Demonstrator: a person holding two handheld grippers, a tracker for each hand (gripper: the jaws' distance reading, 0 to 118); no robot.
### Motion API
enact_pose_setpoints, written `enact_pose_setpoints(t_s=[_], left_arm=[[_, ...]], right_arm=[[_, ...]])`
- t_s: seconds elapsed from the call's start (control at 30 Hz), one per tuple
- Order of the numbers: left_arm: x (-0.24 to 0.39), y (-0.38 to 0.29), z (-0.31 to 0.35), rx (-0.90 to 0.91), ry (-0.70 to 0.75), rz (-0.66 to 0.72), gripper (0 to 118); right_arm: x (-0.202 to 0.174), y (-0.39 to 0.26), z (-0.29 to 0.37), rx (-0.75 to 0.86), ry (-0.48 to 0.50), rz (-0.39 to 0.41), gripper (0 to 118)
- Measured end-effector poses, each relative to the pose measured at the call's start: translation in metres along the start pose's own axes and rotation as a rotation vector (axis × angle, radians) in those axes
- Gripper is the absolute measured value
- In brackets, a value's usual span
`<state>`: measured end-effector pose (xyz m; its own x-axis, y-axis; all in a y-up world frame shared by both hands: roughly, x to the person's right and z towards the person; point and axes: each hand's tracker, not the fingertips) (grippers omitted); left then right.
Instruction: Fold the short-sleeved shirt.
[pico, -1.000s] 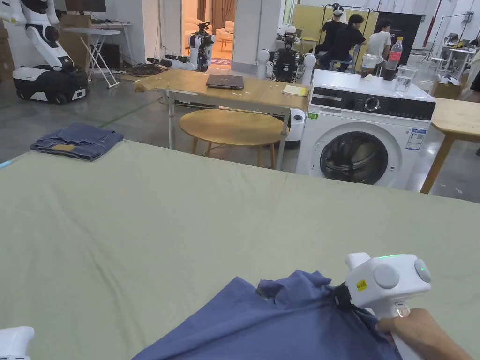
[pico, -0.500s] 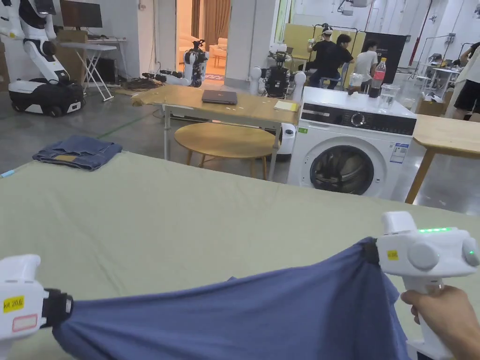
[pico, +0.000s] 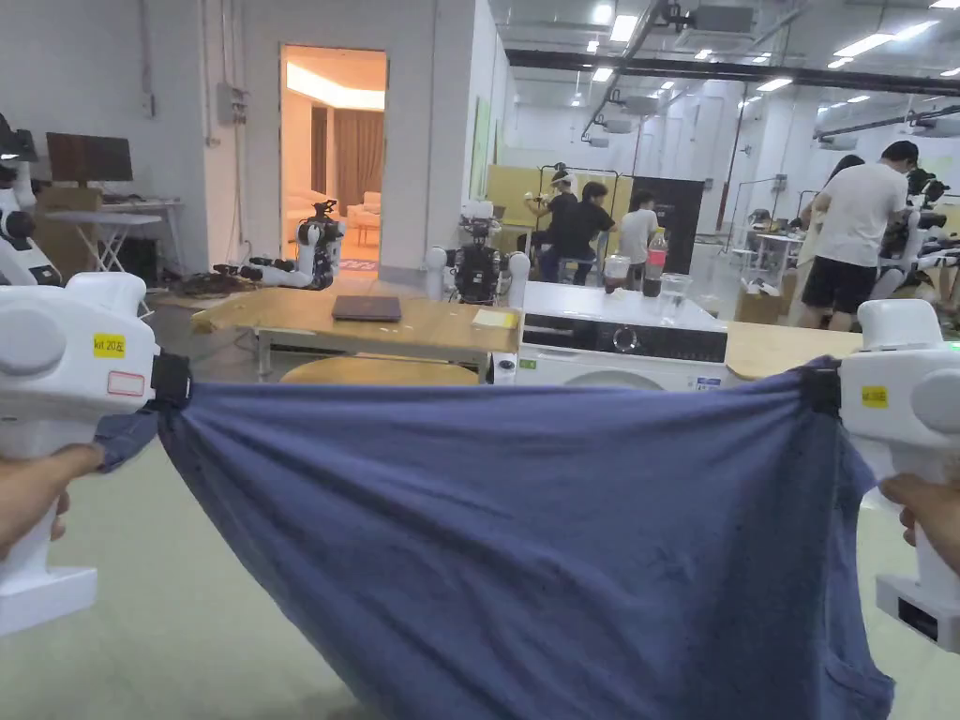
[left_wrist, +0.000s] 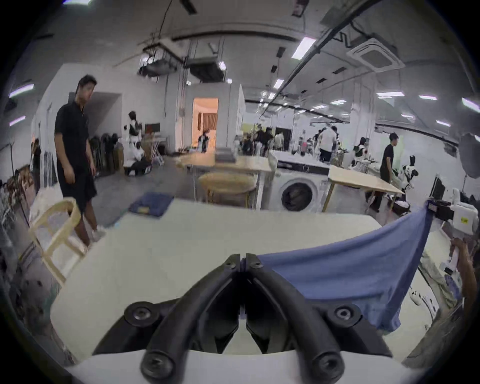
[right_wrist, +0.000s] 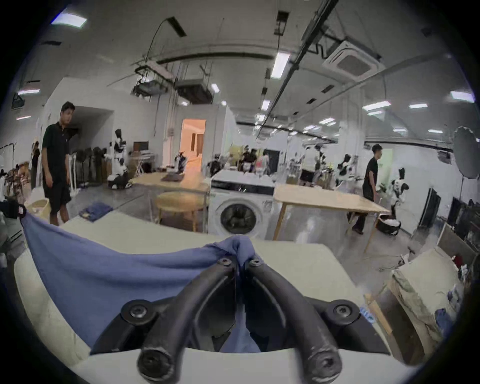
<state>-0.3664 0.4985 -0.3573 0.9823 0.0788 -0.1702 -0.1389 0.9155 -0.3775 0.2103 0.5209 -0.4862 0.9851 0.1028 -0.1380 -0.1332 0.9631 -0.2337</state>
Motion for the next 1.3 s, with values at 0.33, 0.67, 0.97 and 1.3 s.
enact_pose_setpoints(t_s=[0.33, 0.67, 0.97, 1.3], left_arm=[[0.038, 0.113, -0.03, 0.126, 0.026, -0.084, 0], [0.039, 0.172, -0.05, 0.222, 0.061, -0.067, 0], [0.032, 0.125, -0.068, 0.178, 0.067, -0.082, 0], [0.01, 0.009, -0.065, 0.053, 0.03, -0.07, 0]], right_arm=[[0.028, 0.072, -0.01, 0.105, -0.084, -0.064, 3], [0.022, 0.124, -0.039, 0.185, -0.11, -0.048, 3], [0.007, 0.076, -0.049, 0.16, -0.112, -0.01, 3], [-0.009, -0.025, -0.004, 0.056, -0.109, 0.041, 3]])
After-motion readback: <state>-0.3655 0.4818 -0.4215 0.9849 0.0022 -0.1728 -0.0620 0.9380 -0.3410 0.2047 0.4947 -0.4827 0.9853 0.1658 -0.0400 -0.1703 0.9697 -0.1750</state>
